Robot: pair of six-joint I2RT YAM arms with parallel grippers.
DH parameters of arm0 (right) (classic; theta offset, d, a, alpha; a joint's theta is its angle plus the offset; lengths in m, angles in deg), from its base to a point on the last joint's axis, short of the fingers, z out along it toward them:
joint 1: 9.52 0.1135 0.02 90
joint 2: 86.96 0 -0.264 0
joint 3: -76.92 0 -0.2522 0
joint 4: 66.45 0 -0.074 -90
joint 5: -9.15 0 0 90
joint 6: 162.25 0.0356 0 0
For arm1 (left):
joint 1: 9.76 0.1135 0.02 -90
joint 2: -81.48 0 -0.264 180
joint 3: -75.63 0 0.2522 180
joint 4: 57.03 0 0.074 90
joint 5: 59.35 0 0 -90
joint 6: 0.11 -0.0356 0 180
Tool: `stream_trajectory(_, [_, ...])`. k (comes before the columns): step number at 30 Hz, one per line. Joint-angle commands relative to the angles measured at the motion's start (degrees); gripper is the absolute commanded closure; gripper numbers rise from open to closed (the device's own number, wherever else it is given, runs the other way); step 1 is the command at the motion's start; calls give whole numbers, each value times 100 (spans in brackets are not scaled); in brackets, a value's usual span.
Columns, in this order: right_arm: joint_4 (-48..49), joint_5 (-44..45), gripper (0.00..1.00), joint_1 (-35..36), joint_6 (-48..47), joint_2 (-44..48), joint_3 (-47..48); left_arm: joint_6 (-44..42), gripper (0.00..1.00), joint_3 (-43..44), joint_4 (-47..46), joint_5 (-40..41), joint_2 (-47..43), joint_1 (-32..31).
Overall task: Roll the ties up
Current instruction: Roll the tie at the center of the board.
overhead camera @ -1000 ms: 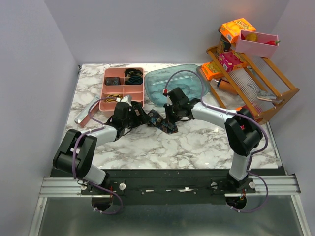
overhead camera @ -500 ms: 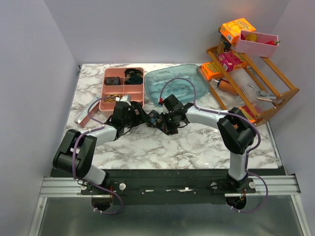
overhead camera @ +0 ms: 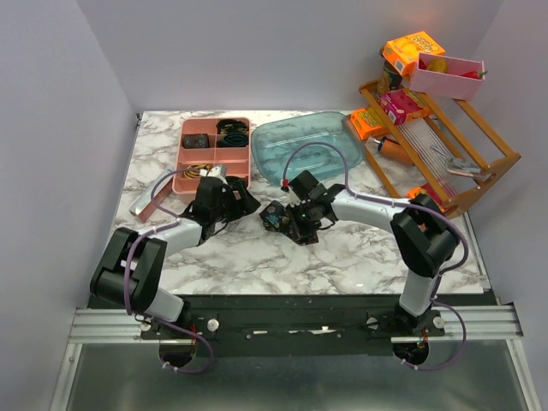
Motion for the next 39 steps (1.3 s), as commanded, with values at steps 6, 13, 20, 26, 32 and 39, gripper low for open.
stream_trajectory(6, [-4, 41, 99, 30, 75, 784, 398, -260, 46, -268, -8, -411, -597, 37])
stream_trajectory(13, [-188, 762, 99, -49, 102, 539, 803, -409, 97, -514, 387, -192, -844, -261])
stream_trajectory(20, [-320, 1482, 99, -66, 102, 389, 716, -506, 100, -576, 362, 283, -458, -1008])
stream_trajectory(26, [-356, 1448, 99, -75, 102, 310, 470, -409, 100, -427, 27, 292, 69, -1255])
stream_trajectory(32, [-321, 1229, 99, -66, 119, 170, 180, -383, 100, -216, -192, 257, 351, -1308])
stream_trajectory(39, [-119, 1114, 99, -66, 172, 117, -154, -287, 100, -93, -500, 99, 431, -1387])
